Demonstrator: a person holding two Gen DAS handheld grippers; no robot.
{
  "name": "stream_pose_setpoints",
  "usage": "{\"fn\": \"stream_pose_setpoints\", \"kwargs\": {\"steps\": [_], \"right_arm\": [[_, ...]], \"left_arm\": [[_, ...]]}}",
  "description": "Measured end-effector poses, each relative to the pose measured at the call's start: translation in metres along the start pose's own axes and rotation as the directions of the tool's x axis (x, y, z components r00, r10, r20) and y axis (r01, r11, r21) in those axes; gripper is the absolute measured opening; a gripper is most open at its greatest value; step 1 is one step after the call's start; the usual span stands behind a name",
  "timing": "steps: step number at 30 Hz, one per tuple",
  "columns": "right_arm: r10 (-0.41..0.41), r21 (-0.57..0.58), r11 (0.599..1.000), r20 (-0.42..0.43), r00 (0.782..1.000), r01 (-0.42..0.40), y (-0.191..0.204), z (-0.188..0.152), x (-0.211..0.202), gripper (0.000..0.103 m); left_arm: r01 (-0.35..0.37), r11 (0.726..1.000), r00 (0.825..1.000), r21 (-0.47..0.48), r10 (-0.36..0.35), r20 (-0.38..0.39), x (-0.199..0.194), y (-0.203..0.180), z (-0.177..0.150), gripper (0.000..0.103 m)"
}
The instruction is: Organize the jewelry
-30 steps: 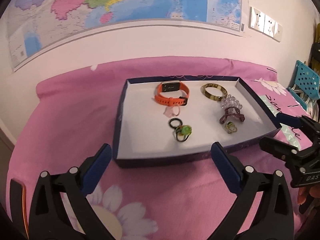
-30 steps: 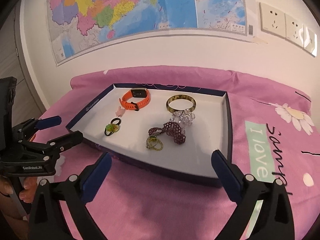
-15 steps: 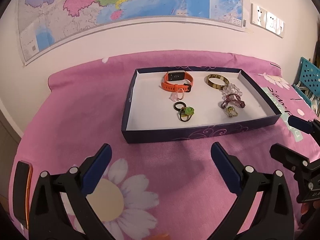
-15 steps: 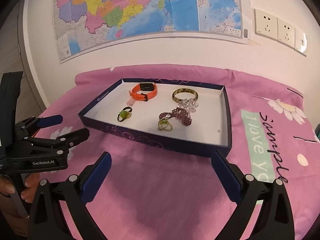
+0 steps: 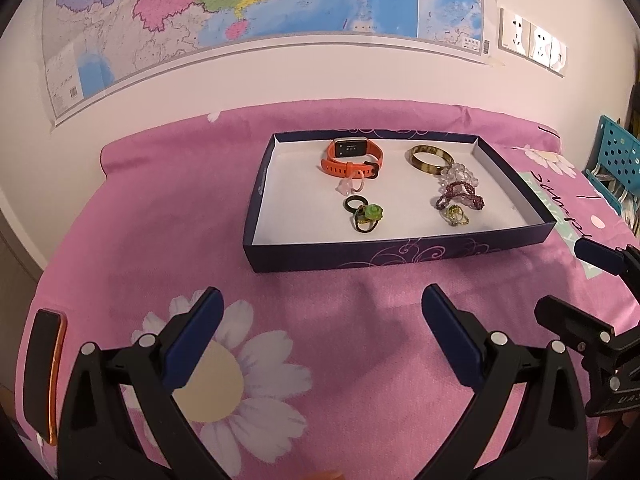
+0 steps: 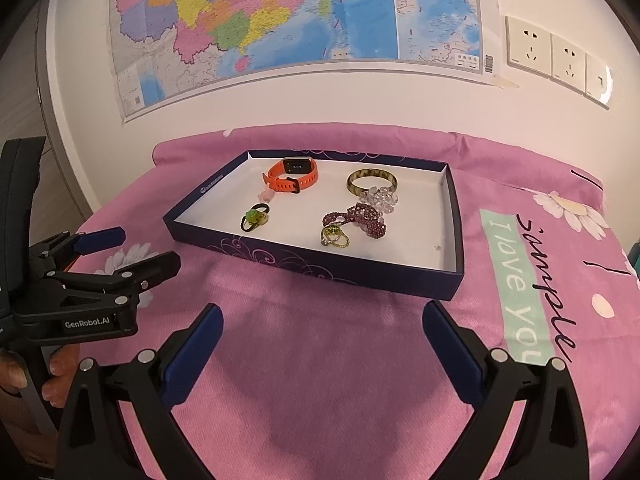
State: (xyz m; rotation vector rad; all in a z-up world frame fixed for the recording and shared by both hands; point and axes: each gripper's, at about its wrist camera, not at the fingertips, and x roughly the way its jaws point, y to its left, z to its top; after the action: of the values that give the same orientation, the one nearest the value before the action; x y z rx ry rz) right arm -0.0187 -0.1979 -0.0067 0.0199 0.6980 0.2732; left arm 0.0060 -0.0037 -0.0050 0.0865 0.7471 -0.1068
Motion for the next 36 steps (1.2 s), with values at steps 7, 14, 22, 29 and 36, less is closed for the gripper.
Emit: {"fn": "stream_pose_setpoints", "kwargs": {"steps": [7, 14, 22, 29, 36], "right_arm": [[0.000, -0.001, 1.000, -0.005, 1.000, 0.000, 0.0007, -0.0009, -0.0002, 0.096], [-0.001, 0.003, 1.000, -0.014, 1.000, 0.001, 0.0013, -0.0017, 0.0015, 0.096], [-0.001, 0.005, 1.000, -0.016, 1.000, 0.001, 0.0015, -0.0017, 0.0022, 0.096], [-0.002, 0.006, 1.000, -0.014, 1.000, 0.003, 0.0013, -0.0014, 0.0013, 0.096], [-0.001, 0.013, 1.000, -0.013, 1.000, 0.001, 0.0010, -0.0015, 0.0017, 0.096]], "left_arm": [[0.001, 1.000, 1.000, -0.008, -0.001, -0.007, 0.0006, 0.0018, -0.0007, 0.098], [0.003, 1.000, 1.000, -0.008, -0.003, -0.011, 0.0013, 0.0027, -0.0020, 0.098], [0.005, 1.000, 1.000, -0.013, -0.005, -0.014, 0.0026, 0.0039, -0.0023, 0.098], [0.002, 1.000, 1.000, -0.019, -0.002, -0.013, 0.0026, 0.0057, -0.0017, 0.098], [0.004, 1.000, 1.000, -0.017, -0.005, -0.016, 0.0027, 0.0053, -0.0032, 0.098]]}}
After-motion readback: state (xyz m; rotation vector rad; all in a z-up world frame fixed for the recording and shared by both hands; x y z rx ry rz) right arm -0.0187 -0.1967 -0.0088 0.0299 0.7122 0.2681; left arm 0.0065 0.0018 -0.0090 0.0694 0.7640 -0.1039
